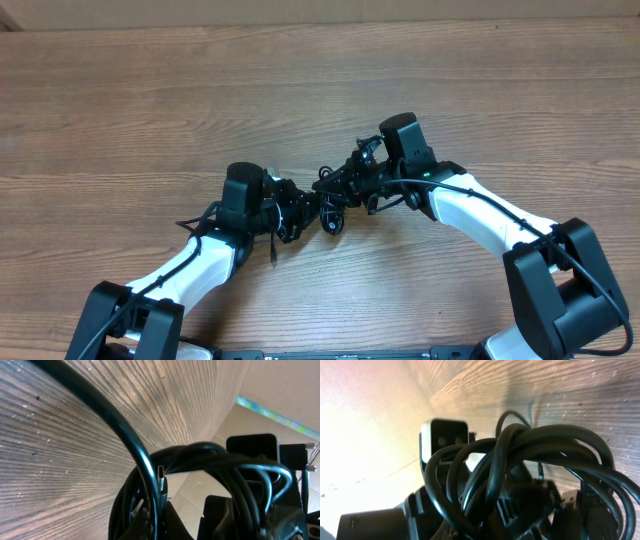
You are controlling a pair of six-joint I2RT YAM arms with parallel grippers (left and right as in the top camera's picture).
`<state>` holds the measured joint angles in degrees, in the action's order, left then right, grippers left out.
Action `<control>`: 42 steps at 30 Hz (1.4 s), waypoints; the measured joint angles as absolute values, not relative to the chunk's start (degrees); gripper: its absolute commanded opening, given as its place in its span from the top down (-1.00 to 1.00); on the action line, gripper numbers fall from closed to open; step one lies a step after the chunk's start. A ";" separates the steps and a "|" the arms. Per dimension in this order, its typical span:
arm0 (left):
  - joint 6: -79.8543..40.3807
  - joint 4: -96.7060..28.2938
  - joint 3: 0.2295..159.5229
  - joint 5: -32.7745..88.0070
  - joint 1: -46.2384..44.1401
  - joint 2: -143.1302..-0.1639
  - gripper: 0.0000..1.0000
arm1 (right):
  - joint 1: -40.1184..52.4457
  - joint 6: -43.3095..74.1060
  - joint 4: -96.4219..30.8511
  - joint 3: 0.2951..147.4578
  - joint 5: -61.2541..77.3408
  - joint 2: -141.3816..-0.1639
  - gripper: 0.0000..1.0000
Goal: Untangle cables
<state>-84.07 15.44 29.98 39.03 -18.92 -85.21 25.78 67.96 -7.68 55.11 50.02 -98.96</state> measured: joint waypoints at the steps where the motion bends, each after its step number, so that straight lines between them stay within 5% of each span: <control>1: -84.12 15.44 29.98 39.22 -18.94 -85.21 0.91 | 25.91 68.25 -7.68 55.11 49.36 -98.96 0.92; 18: -85.38 15.25 29.98 40.86 -19.16 -85.43 0.86 | 26.76 74.61 -7.55 55.11 39.53 -98.96 0.92; 22: -85.38 15.33 29.98 41.12 -19.16 -85.43 0.83 | 26.76 74.89 -7.55 55.11 38.22 -98.96 0.71; 24: -85.32 15.46 29.98 41.95 -19.38 -85.43 0.59 | 26.83 74.08 -7.35 55.11 37.04 -98.96 0.77; 28: -83.72 15.44 29.98 43.00 -19.90 -85.43 -0.51 | 26.83 72.93 -7.42 55.11 35.05 -98.96 0.90; 32: -79.46 12.51 29.54 42.19 -19.77 -85.56 -1.00 | 26.33 72.64 -7.09 55.11 33.41 -98.83 0.92; 42: -72.47 0.30 29.61 43.64 -18.61 -85.56 -0.99 | 26.46 72.16 -7.40 55.11 30.61 -98.85 0.92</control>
